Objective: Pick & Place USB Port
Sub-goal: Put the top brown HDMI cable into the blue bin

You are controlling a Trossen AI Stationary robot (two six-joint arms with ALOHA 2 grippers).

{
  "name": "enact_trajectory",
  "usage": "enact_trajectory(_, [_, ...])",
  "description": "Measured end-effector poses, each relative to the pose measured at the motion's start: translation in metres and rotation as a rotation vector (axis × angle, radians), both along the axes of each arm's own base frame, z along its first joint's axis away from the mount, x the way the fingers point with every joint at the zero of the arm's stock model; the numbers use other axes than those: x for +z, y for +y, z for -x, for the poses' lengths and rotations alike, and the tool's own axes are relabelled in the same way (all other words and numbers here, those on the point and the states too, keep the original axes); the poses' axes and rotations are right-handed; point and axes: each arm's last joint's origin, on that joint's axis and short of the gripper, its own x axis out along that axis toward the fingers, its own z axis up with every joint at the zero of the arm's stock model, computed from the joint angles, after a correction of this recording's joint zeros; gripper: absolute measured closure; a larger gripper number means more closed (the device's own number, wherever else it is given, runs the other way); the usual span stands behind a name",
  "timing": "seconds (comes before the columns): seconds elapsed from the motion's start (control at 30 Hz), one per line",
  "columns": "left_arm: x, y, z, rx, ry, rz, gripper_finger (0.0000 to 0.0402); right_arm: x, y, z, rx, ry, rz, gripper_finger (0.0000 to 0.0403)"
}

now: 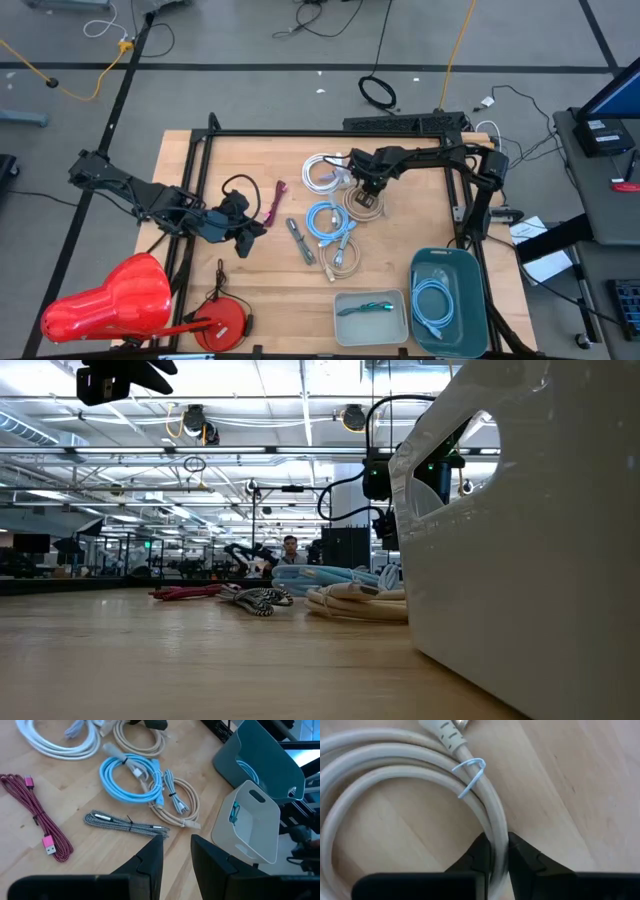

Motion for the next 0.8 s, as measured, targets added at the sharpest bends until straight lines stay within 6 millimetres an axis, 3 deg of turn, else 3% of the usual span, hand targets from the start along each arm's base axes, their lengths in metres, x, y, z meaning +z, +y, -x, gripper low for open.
enact_trajectory(0.23, [0.0,0.0,0.0,-0.004,-0.002,-0.018,0.03,0.033,0.007,0.017,-0.164,0.003,0.041,0.0372])
enact_trajectory(0.53, [0.0,0.001,-0.001,-0.02,-0.004,-0.075,0.03,0.124,0.02,0.045,-0.345,-0.15,0.153,0.0372])
enact_trajectory(0.63, [0.0,0.004,-0.001,-0.023,-0.001,-0.089,0.03,0.153,0.034,0.056,-0.414,-0.216,0.153,0.0372])
enact_trajectory(0.8, [0.0,0.006,-0.002,-0.025,0.003,-0.1,0.03,0.189,0.075,0.072,-0.468,-0.312,0.075,0.0372])
